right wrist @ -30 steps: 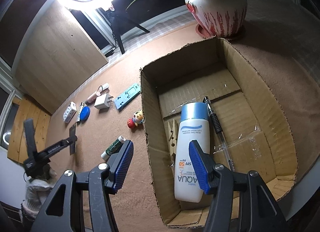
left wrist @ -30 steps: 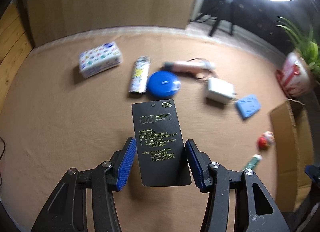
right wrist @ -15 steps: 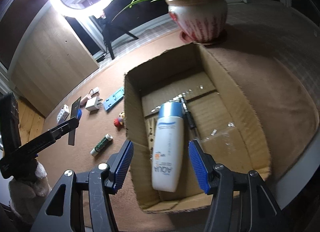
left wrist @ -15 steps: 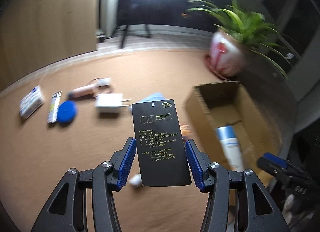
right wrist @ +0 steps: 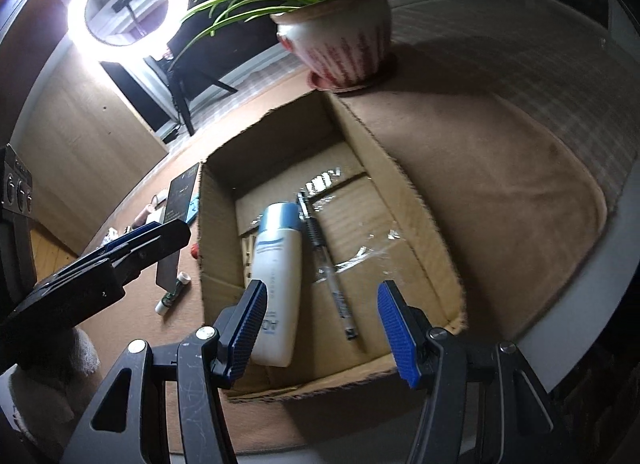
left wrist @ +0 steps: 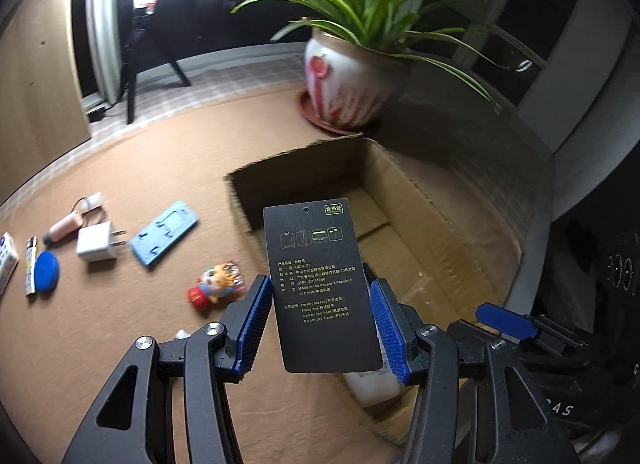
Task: Organize objects
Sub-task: 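Lift the black card with the left tool and carry it toward the box, then lower the black card into the box and open the left tool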
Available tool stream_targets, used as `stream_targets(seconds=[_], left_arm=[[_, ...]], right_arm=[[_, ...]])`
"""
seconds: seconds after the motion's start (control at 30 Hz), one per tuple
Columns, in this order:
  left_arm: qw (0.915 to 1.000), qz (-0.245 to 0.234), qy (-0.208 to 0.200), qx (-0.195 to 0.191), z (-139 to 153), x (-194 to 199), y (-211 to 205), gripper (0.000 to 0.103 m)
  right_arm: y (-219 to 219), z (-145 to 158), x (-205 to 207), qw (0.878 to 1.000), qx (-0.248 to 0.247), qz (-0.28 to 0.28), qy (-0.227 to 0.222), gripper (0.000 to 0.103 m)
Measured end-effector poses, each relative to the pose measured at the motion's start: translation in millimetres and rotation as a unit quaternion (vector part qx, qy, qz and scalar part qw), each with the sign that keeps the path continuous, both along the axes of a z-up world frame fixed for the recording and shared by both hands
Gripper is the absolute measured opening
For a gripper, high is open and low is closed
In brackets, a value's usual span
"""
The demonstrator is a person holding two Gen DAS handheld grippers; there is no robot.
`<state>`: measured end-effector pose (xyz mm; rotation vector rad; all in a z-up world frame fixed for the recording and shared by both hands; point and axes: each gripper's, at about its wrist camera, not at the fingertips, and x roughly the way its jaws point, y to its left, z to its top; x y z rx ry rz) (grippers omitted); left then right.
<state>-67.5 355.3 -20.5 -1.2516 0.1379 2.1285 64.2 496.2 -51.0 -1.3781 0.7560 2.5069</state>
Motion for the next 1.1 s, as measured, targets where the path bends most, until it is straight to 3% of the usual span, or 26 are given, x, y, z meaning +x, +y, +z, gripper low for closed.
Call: stream_targets(seconds=[0.27, 0.37, 0.6, 0.83, 1.1], left_arm=[[0.9998, -0.016, -0.002, 0.010, 1, 4, 13, 0.056], [0.9999, -0.010, -0.004, 0.007, 1, 3, 11, 0.067], [0.9999, 0.003, -0.007, 0.012, 3, 1, -6, 0.067], [0.9990, 0.041, -0.012, 0.015, 1, -4, -51, 0.067], [0.9934, 0.112, -0.024, 0.004, -13, -20, -134, 0.067]], right_arm=[[5, -5, 2, 1.000, 0.000, -0.006, -0.008, 0.054], [5, -6, 2, 1.000, 0.000, -0.005, -0.010, 0.054], [-2, -4, -4, 1.000, 0.001, 0.005, -0.010, 0.054], [-21, 3, -20, 1.000, 0.006, 0.030, -0.006, 0.054], [-59, 11, -56, 0.997, 0.008, 0.081, 0.003, 0.054]])
